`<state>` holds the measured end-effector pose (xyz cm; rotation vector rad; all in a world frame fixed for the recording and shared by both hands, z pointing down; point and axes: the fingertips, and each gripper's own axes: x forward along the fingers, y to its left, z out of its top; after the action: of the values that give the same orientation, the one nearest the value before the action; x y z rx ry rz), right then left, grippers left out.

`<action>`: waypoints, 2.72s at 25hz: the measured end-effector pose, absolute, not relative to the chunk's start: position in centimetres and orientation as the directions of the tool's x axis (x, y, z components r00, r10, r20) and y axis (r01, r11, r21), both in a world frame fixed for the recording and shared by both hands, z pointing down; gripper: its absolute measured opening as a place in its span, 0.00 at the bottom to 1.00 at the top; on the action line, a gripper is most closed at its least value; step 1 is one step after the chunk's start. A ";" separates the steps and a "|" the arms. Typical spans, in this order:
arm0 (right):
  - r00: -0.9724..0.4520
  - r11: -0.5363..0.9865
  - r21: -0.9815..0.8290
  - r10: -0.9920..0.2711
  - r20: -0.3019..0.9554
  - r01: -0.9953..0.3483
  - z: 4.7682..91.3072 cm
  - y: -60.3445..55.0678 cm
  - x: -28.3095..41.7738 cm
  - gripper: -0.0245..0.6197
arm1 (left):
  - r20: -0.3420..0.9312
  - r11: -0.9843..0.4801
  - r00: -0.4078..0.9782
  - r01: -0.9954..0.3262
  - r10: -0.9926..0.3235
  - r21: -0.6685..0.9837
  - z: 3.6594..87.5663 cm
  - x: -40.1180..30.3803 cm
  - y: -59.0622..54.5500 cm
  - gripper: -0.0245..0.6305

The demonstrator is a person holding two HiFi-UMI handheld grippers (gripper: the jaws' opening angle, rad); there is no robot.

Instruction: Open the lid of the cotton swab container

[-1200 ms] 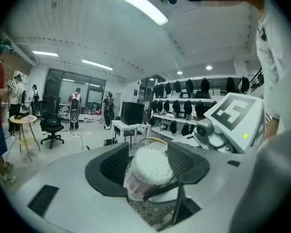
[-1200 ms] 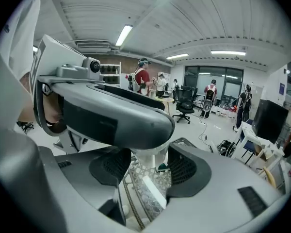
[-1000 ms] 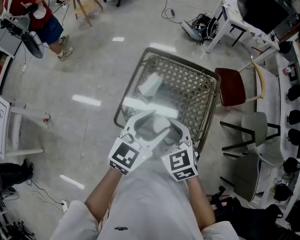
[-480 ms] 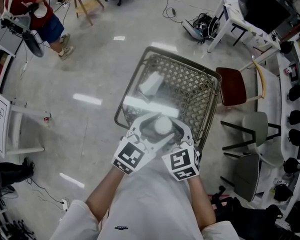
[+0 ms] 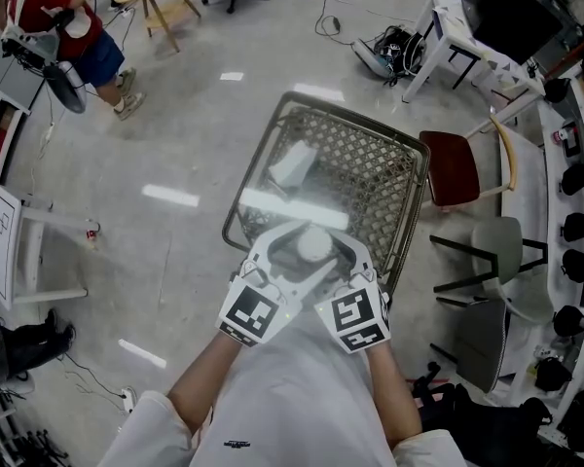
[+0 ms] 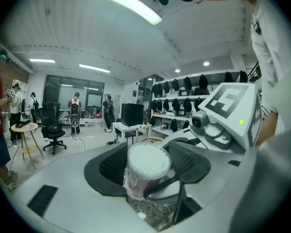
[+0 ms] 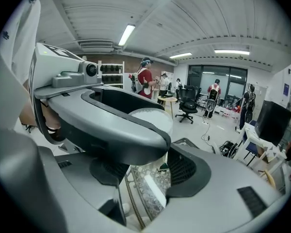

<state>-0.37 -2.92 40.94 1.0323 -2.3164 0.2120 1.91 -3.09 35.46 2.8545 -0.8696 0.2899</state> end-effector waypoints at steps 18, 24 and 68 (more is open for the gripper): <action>-0.520 0.714 0.132 -0.611 0.597 -0.688 40.3 -2.9 -1.1 0.38 | 0.200 -0.799 0.785 -0.601 -0.587 0.012 34.3 1.1 -3.0 0.43; -0.542 0.705 0.104 -0.622 0.565 -0.701 39.7 -3.0 -1.0 0.37 | 0.159 -0.810 0.795 -0.584 -0.585 -0.060 33.1 1.5 -3.0 0.42; -0.225 0.278 0.131 -0.921 0.316 -0.952 36.7 -4.0 10.9 0.38 | 0.158 -0.590 0.628 -0.774 -0.762 0.231 34.4 -8.2 -5.1 0.05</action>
<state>10.87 -4.01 36.74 1.7044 -2.2228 0.1277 -8.16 -5.10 34.40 2.5753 -1.2452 0.0617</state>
